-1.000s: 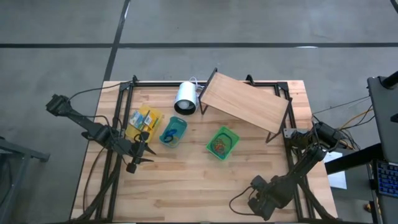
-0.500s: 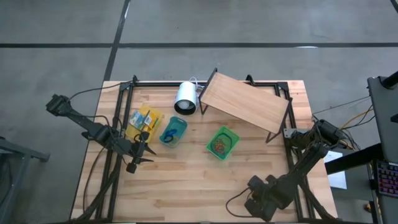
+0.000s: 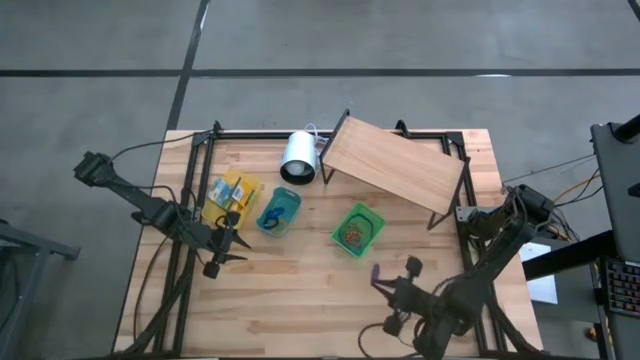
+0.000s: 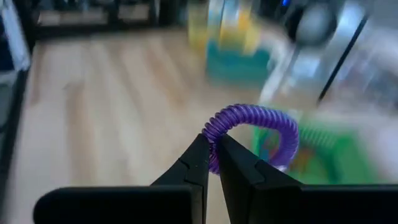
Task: Pick & Place Office Desk Supplies
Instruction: Put the violet spring keychain into the blue bin
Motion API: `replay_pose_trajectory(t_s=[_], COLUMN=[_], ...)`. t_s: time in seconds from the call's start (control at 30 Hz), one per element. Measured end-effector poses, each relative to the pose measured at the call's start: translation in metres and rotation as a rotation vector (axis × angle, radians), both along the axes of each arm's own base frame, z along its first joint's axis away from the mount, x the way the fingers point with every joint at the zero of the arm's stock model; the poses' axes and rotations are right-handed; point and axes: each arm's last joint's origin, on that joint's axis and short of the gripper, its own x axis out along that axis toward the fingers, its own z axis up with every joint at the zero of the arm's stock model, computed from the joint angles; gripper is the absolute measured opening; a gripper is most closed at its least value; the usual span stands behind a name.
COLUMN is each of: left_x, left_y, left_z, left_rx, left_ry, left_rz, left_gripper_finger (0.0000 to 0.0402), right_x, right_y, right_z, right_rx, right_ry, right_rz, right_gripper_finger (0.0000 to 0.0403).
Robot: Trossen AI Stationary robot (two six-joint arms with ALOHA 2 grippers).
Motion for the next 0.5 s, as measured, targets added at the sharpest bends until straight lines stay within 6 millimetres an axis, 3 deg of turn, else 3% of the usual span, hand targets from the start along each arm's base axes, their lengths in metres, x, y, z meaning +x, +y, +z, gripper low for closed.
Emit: replay_pose_trajectory(t_s=[0.13, 0.5], left_x=[0.000, 0.000], left_y=[0.000, 0.000], left_z=[0.000, 0.000], left_rx=[0.000, 0.000], left_ry=[0.000, 0.000], left_rz=[0.000, 0.000], left_gripper_finger=[0.0152, 0.0152], right_x=[0.017, 0.061], right_y=[-0.004, -0.047], right_z=[-0.001, -0.020], right_rx=[-0.161, -0.194], right_ry=[-0.094, -0.135], right_rz=[-0.005, 0.004], right_gripper_finger=[0.0022, 0.0022])
